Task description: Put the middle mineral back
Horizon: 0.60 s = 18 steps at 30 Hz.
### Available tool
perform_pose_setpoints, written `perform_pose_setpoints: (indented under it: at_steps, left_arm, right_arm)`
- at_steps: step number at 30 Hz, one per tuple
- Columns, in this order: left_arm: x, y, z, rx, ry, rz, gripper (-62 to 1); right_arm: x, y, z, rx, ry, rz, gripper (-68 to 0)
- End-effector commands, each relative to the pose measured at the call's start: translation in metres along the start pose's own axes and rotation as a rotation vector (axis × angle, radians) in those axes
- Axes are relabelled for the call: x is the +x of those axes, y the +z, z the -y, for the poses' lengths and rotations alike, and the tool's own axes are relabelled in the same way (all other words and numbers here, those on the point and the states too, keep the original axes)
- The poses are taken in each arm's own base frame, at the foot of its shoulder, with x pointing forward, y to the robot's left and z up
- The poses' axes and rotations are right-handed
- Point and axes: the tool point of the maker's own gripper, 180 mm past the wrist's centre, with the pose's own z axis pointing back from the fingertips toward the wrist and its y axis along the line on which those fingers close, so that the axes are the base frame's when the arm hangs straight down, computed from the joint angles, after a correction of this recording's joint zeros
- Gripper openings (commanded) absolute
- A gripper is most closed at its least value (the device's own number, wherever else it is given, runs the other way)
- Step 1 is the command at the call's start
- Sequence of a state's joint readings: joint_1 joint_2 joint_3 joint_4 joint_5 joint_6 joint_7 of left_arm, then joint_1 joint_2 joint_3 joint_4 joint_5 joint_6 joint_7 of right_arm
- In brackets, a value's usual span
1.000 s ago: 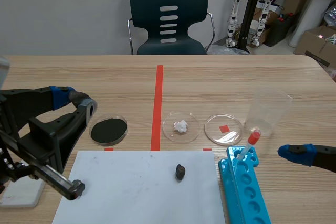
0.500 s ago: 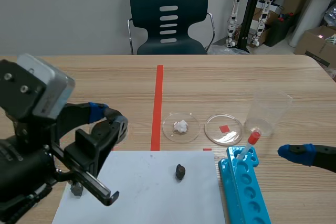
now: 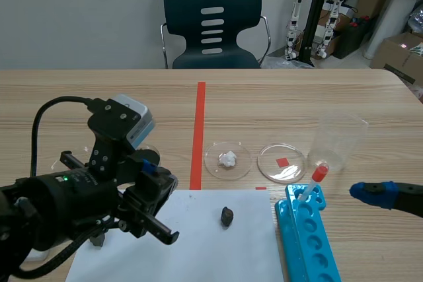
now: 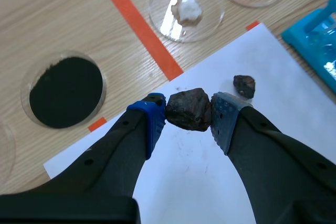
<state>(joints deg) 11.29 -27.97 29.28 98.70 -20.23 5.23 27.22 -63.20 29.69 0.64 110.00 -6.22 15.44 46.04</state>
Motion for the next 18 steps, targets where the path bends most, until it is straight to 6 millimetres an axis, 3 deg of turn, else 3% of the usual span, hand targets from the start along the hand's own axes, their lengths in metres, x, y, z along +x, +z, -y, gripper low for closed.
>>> perform_pose_setpoints:
  at_steps: [1,10,18]
  left_arm:
    - [0.001,-0.004,-0.001,0.011,0.027,-0.013,-47.8]
    - [-0.038,-0.028,-0.012,0.062,0.054,-0.271,-47.7]
    - [-0.052,-0.037,-0.015,0.132,0.115,-0.444,-47.7]
  right_arm:
    - [0.007,-0.002,0.003,-0.006,0.007,0.027,-2.2]
    - [0.007,-0.002,0.003,-0.006,0.007,0.027,-2.2]
    - [0.007,-0.002,0.003,-0.006,0.007,0.027,-2.2]
